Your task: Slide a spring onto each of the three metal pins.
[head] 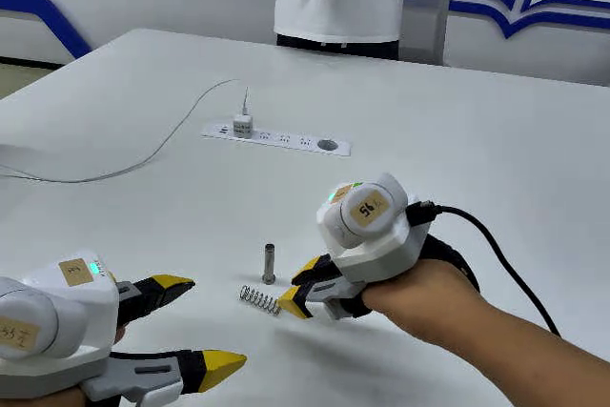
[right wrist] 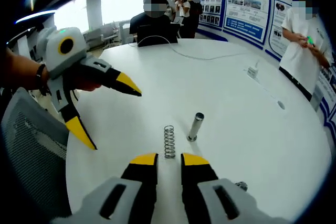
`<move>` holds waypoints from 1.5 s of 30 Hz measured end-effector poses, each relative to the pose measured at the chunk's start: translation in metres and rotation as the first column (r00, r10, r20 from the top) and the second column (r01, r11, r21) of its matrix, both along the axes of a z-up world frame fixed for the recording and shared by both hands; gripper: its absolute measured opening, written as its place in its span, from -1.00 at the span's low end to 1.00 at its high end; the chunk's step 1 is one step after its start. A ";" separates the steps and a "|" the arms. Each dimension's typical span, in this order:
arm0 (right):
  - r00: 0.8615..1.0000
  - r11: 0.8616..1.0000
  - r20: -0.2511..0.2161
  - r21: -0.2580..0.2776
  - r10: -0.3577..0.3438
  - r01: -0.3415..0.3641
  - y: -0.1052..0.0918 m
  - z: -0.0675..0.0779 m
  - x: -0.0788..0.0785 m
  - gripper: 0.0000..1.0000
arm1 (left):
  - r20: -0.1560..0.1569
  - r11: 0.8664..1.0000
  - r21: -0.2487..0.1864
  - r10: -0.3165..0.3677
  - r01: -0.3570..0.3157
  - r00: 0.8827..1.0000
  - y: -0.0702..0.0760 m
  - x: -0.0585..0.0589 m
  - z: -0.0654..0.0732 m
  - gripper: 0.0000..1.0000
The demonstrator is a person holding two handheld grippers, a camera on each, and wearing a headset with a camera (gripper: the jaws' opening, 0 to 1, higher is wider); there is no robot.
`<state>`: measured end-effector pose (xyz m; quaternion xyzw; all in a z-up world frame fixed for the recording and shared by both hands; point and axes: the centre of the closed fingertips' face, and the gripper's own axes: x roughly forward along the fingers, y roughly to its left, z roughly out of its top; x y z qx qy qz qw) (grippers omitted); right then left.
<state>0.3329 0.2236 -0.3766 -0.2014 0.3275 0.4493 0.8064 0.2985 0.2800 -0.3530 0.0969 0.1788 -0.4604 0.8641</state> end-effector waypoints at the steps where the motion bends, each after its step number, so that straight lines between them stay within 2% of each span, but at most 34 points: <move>1: 1.000 1.000 -0.001 -0.005 0.002 -0.002 0.001 -0.003 0.000 -0.63 | 0.000 1.000 -0.001 0.001 -0.001 1.000 0.000 0.000 0.000 0.32; 11: 1.000 1.000 -0.029 -0.015 -0.011 0.011 0.007 -0.021 0.005 -0.65 | -0.003 1.000 0.001 0.011 -0.011 1.000 0.005 0.001 -0.002 0.32; 25: 0.999 1.000 -0.034 -0.019 -0.013 0.013 0.009 -0.029 0.008 -0.75 | -0.001 1.000 0.003 0.016 -0.016 1.000 0.006 0.003 -0.001 0.31; 31: 1.000 1.000 -0.029 -0.029 0.006 -0.006 0.007 -0.026 0.002 -0.76 | -0.002 1.000 0.005 0.014 -0.014 1.000 0.005 0.003 -0.002 0.31; 45: 0.999 0.998 0.013 -0.043 0.034 -0.034 0.000 0.000 -0.005 -0.76 | 0.000 1.000 0.004 -0.011 0.011 1.000 -0.005 0.000 0.000 0.31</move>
